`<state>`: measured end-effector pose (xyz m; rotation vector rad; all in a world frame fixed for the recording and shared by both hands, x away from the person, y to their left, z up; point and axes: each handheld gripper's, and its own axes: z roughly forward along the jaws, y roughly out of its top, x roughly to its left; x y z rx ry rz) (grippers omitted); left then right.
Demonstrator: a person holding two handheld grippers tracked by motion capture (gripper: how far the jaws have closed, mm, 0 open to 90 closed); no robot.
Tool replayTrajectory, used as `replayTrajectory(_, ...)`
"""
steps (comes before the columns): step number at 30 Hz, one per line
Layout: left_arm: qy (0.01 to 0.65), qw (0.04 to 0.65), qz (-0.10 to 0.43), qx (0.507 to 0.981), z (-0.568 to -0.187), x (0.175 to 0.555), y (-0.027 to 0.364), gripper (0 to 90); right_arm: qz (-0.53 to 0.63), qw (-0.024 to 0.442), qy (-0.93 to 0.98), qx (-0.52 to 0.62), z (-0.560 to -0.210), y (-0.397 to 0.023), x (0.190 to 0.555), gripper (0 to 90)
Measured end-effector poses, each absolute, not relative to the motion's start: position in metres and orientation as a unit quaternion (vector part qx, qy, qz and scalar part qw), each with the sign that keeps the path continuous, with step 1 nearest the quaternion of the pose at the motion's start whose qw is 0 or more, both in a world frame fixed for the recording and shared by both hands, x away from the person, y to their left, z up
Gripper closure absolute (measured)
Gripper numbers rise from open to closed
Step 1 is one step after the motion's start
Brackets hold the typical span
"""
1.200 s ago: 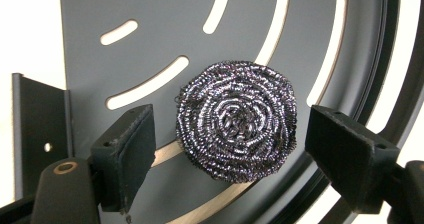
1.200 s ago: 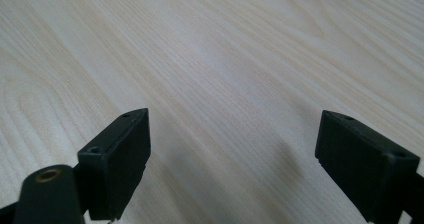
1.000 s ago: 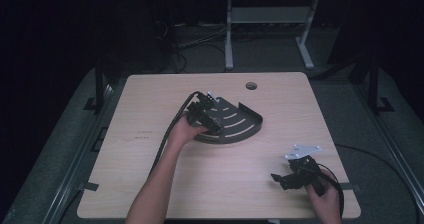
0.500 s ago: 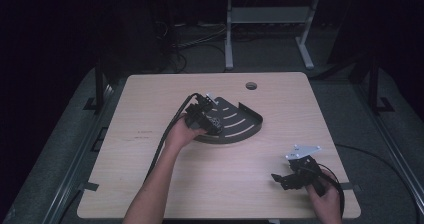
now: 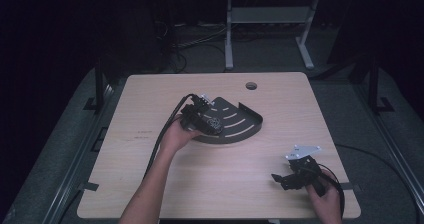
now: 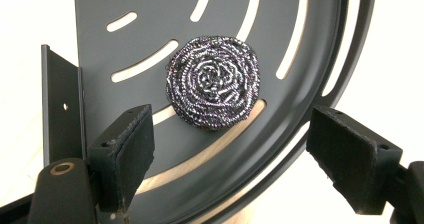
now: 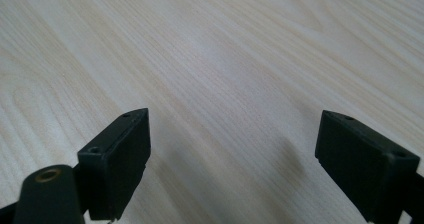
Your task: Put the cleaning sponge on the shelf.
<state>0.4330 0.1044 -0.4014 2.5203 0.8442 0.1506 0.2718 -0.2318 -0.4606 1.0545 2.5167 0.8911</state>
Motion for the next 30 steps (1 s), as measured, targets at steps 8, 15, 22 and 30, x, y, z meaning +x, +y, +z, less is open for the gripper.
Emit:
replayTrajectory(8, 0.301, 0.24, 0.061, 0.921, -0.397, 0.423, 0.108, 18.7, 0.306, 0.136, 0.869, 0.363, -0.461, -0.231, 0.272, 14.0)
replayTrajectory(15, 0.307, 0.246, 0.055, 0.918, -0.401, 0.413, 0.117, 18.9, 0.306, 0.136, 0.869, 0.363, -0.461, -0.231, 0.273, 14.1)
replayTrajectory(22, 0.305, 0.249, 0.057, 0.917, -0.401, 0.404, 0.124, 18.9, 0.306, 0.134, 0.87, 0.363, -0.461, -0.231, 0.273, 14.1)
replayTrajectory(30, 0.304, 0.256, 0.057, 0.916, -0.401, 0.395, 0.129, 18.9, 0.304, 0.135, 0.871, 0.362, -0.461, -0.23, 0.273, 14.0)
